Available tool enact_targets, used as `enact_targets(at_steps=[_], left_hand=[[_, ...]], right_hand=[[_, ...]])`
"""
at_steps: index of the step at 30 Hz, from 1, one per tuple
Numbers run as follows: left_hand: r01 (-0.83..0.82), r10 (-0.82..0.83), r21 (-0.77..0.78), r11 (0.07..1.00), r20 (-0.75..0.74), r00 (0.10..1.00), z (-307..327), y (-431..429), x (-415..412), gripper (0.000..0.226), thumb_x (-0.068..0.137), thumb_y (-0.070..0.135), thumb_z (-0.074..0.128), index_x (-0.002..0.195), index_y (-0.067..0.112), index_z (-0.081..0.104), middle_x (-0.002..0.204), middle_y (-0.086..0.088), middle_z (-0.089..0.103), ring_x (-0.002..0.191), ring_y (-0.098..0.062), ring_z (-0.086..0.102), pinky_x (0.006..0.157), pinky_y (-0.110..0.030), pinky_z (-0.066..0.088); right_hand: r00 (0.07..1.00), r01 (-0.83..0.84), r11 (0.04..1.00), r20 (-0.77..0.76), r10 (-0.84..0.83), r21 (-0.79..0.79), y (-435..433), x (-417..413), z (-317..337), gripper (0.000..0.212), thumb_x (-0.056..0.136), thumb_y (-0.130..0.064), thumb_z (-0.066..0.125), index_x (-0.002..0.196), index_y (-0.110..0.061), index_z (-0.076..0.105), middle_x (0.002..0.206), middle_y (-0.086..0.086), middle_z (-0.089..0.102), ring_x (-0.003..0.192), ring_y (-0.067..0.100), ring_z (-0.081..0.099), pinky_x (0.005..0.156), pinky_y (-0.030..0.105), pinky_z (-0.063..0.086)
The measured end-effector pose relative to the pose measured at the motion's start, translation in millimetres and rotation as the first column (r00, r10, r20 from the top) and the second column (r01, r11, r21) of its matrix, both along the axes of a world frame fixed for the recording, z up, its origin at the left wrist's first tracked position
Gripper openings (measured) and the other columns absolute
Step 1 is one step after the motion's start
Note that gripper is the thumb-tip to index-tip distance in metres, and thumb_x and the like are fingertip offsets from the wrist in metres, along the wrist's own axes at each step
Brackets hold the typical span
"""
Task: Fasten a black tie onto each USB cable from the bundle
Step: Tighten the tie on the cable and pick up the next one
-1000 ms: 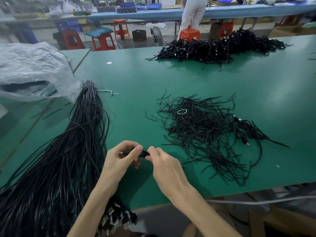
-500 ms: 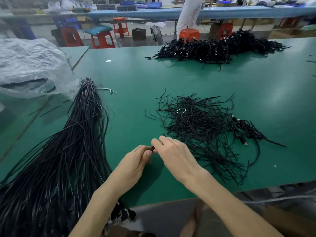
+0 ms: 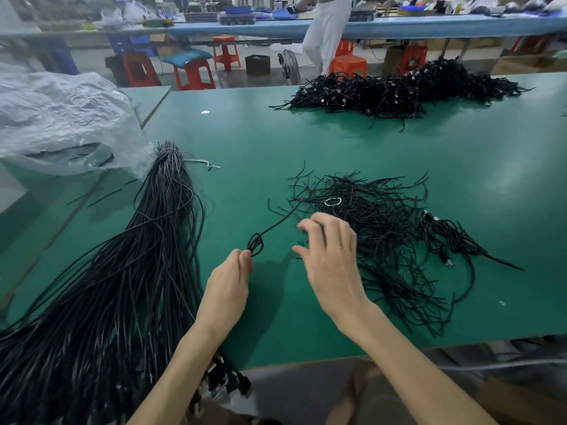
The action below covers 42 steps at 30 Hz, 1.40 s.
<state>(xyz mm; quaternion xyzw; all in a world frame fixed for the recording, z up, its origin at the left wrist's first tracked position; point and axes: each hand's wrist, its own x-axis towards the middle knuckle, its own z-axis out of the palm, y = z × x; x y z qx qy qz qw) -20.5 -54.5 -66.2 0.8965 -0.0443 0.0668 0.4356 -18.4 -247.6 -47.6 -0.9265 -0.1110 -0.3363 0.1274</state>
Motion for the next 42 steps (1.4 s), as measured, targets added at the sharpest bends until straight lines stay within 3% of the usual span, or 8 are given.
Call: enact_targets(at_steps=[4,7,19,23,31,34,38,42], left_hand=[[-0.065,0.064,-0.038,0.997,-0.021,0.998,-2.3,0.1,3.1,0.047,0.107,0.051,0.023,0.076,0.023,0.045,0.066,0.007,0.043,0.055,-0.004,0.039,0.055,-0.031,0.030],[-0.041,0.040,-0.054,0.998,-0.020,0.999,-4.0,0.9,4.4,0.046,0.108,0.049,0.024,0.076,0.025,0.046,0.066,0.010,0.044,0.056,-0.003,0.040,0.056,-0.030,0.032],[-0.009,0.009,-0.039,0.999,-0.012,1.000,-7.9,1.5,10.1,0.046,0.107,0.050,0.024,0.077,0.023,0.047,0.066,0.010,0.043,0.056,-0.003,0.040,0.057,-0.031,0.033],[-0.001,0.000,-0.053,0.999,-0.014,1.000,-7.9,1.9,10.3,0.046,0.108,0.048,0.026,0.077,0.022,0.046,0.066,0.009,0.042,0.056,-0.004,0.039,0.057,-0.031,0.032],[0.001,-0.003,-0.066,0.998,-0.021,1.000,-9.5,2.8,12.3,0.043,0.111,0.040,0.028,0.077,0.022,0.047,0.066,0.008,0.040,0.055,-0.005,0.037,0.056,-0.027,0.030],[0.004,-0.005,-0.056,0.998,-0.014,1.000,-10.2,2.4,13.1,0.043,0.111,0.039,0.028,0.076,0.022,0.046,0.065,0.008,0.040,0.054,-0.004,0.037,0.054,-0.023,0.030],[0.009,-0.010,-0.045,0.999,-0.024,1.000,-9.1,1.9,13.1,0.046,0.110,0.043,0.027,0.074,0.020,0.045,0.065,0.007,0.040,0.055,-0.005,0.038,0.056,-0.028,0.029],[-0.005,0.003,-0.068,0.998,-0.023,1.000,-6.3,1.3,12.5,0.046,0.111,0.040,0.028,0.073,0.021,0.043,0.065,0.007,0.040,0.056,-0.008,0.035,0.057,-0.032,0.030]], right_hand=[[0.922,0.203,0.979,-0.343,-0.180,0.030,-13.8,8.3,-1.7,0.029,0.097,-0.038,0.066,0.118,-0.018,0.061,0.116,0.001,0.052,0.110,0.023,0.042,0.095,0.036,0.030],[0.856,0.241,0.970,-0.467,-0.223,-0.021,-17.9,14.8,-8.8,0.024,0.102,-0.043,0.056,0.116,-0.024,0.061,0.117,-0.002,0.051,0.113,0.022,0.036,0.096,0.037,0.027],[0.876,0.252,0.914,-0.475,-0.075,0.319,-21.3,18.5,-1.4,0.007,0.093,-0.034,0.072,0.089,-0.029,0.071,0.099,-0.009,0.055,0.107,0.018,0.038,0.086,0.033,0.020],[0.865,0.271,0.824,-0.502,0.019,0.498,-19.7,20.4,0.9,0.007,0.094,-0.031,0.072,0.088,-0.030,0.068,0.097,-0.012,0.058,0.106,0.017,0.040,0.082,0.030,0.014],[0.913,0.219,0.691,-0.394,0.104,0.689,-15.0,17.3,5.3,0.007,0.094,-0.029,0.073,0.087,-0.027,0.071,0.092,-0.010,0.062,0.102,0.018,0.049,0.092,0.035,0.029],[0.925,0.137,0.578,-0.312,0.216,0.805,-13.1,15.6,14.2,0.004,0.094,-0.023,0.074,0.090,-0.021,0.073,0.088,-0.005,0.066,0.092,0.014,0.058,0.088,0.035,0.047],[0.929,0.084,0.420,-0.223,0.294,0.904,-3.9,13.9,26.3,0.007,0.100,-0.022,0.066,0.096,-0.016,0.067,0.080,-0.004,0.068,0.068,0.003,0.059,0.070,0.024,0.048],[0.881,0.106,-0.005,-0.092,0.464,0.994,14.1,7.1,32.6,0.013,0.103,-0.013,0.061,0.104,0.000,0.061,0.079,0.002,0.073,0.076,0.020,0.074,0.060,0.024,0.055]])
